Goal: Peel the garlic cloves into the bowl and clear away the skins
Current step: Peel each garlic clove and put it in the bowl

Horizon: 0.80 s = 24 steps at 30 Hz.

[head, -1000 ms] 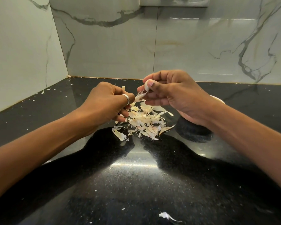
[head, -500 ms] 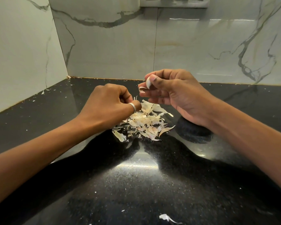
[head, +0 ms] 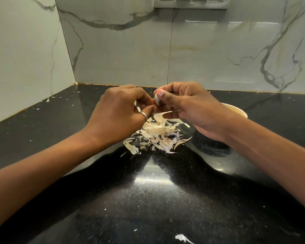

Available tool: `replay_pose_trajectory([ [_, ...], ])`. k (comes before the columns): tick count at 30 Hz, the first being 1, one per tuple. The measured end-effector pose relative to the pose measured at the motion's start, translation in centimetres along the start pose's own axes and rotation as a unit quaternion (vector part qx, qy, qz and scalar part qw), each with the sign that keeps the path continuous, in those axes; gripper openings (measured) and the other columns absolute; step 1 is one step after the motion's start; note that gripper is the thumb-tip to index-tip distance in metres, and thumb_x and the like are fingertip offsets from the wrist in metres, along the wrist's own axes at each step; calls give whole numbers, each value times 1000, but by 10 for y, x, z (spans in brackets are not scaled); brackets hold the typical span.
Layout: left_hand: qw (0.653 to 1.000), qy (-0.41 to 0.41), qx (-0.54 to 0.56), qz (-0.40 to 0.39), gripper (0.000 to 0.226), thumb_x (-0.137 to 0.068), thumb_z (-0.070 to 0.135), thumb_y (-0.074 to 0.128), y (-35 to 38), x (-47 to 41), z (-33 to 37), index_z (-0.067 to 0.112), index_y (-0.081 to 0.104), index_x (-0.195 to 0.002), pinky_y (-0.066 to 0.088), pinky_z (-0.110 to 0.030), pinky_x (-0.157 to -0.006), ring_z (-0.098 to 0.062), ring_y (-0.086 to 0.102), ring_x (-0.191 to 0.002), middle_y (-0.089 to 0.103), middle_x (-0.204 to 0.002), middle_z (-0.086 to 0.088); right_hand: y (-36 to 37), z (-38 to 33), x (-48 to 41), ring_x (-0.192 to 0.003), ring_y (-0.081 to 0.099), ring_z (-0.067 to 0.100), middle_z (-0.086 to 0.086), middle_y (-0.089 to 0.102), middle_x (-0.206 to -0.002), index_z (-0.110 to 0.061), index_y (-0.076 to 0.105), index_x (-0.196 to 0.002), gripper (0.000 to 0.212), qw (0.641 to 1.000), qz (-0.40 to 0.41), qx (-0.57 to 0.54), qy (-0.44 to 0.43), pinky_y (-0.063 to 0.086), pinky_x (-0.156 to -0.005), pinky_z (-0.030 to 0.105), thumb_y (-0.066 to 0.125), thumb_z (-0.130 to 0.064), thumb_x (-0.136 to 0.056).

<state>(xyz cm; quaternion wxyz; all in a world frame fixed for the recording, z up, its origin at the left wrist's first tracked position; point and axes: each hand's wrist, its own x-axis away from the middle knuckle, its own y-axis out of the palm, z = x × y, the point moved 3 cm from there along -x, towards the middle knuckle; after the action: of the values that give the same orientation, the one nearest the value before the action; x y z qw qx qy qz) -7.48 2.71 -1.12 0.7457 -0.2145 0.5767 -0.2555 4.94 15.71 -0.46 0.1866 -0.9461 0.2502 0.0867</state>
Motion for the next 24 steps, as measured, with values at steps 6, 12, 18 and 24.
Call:
replay_pose_trajectory([
  [6, 1000, 12, -8, -3, 8, -84, 25, 81, 1, -1, -1, 19, 78, -85, 52, -33, -64, -12, 60, -65, 69, -77, 8, -1, 1, -1, -95, 77, 27, 15, 78, -100, -2, 68, -104, 19, 999, 38, 4, -23, 56, -83, 37, 59, -19, -104],
  [12, 1000, 13, 1, -11, 5, -83, 22, 81, 1, -2, -1, 19, 77, -81, 47, -24, -62, -2, 58, -68, 68, -75, 8, 1, 1, -1, -89, 77, 31, 18, 77, -92, 0, 70, -99, 18, 998, 55, -12, -32, 62, -77, 31, 64, -17, -100],
  [18, 999, 11, 12, -29, 7, -83, 22, 81, 1, -1, 1, 21, 76, -80, 45, -24, -60, 0, 58, -69, 67, -76, 10, 1, 3, -2, -75, 77, 30, 17, 77, -82, 1, 72, -91, 17, 992, 118, -7, -39, 64, -72, 38, 74, -15, -93],
  [24, 1000, 4, 6, -30, 21, -79, 41, 83, 3, 2, 0, 25, 73, -72, 47, -26, -59, -1, 57, -62, 63, -67, 15, -13, -1, -3, -69, 77, 22, 9, 78, -79, -5, 73, -88, 18, 980, 177, 62, -64, 65, -70, 37, 77, -23, -91],
])
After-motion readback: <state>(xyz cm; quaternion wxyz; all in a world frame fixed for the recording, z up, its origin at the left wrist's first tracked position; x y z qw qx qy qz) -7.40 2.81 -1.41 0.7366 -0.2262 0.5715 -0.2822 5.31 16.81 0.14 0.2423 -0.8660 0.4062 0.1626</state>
